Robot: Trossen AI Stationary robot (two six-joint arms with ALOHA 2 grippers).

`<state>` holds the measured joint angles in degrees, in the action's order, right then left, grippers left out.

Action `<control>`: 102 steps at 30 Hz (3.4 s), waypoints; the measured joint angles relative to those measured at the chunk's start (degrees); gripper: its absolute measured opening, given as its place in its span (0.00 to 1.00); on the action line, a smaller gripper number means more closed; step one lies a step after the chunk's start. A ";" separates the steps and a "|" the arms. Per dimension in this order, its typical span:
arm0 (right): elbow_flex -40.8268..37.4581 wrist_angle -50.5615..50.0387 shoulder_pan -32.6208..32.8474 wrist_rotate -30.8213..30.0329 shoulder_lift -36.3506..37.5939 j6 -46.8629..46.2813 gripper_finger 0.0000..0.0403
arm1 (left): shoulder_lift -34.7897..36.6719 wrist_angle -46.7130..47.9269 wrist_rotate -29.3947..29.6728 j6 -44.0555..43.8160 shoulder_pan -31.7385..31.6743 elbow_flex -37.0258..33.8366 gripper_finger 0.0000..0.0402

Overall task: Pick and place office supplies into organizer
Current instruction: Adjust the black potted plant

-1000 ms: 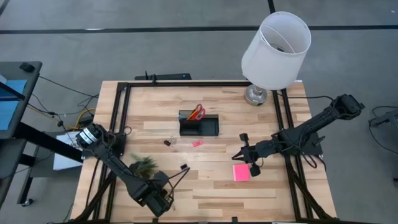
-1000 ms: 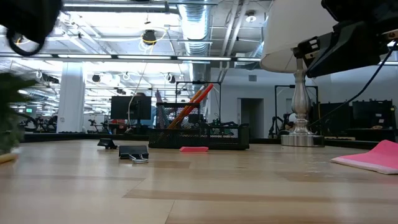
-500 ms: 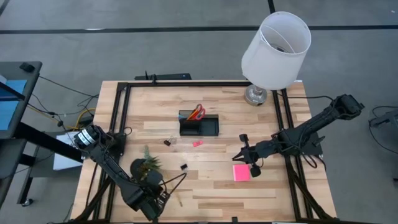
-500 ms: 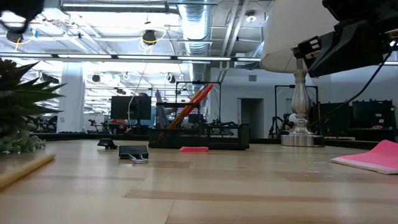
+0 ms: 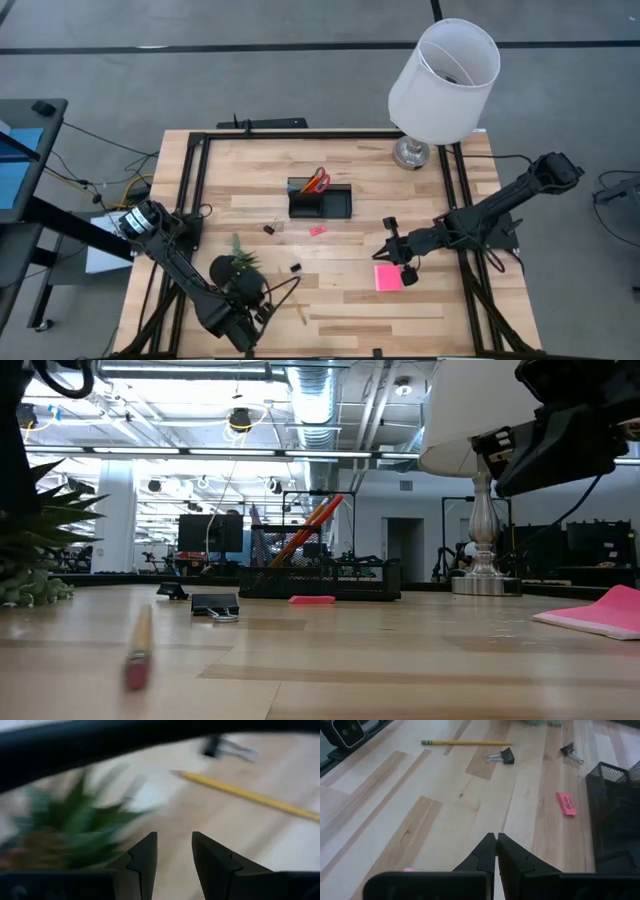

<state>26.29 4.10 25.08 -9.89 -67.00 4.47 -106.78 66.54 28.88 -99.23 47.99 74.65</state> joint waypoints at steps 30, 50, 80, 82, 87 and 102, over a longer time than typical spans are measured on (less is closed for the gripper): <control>-0.03 7.11 0.00 6.08 -11.17 0.37 0.02 | 0.09 23.52 -5.81 -5.76 -0.74 5.60 0.29; -0.03 8.90 0.00 7.03 -11.17 2.67 0.02 | -0.22 22.26 -1.10 1.41 -7.78 3.92 0.29; -0.03 10.88 0.00 7.14 -11.17 5.09 0.02 | -0.04 23.36 2.05 0.03 -9.40 4.88 0.00; -0.03 11.55 0.00 7.16 -11.17 5.07 0.02 | -0.04 23.37 3.70 0.83 -9.35 5.90 0.00; -0.03 11.74 0.00 7.19 -11.17 5.06 0.02 | -0.04 23.51 3.50 1.03 -9.31 6.14 0.00; -0.03 11.69 0.00 8.56 -11.17 4.60 0.02 | -0.02 23.58 0.29 -10.19 -1.91 3.44 0.00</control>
<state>26.26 15.79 25.08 -1.33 -78.17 9.07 -106.80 90.12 29.16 -109.42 46.07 78.09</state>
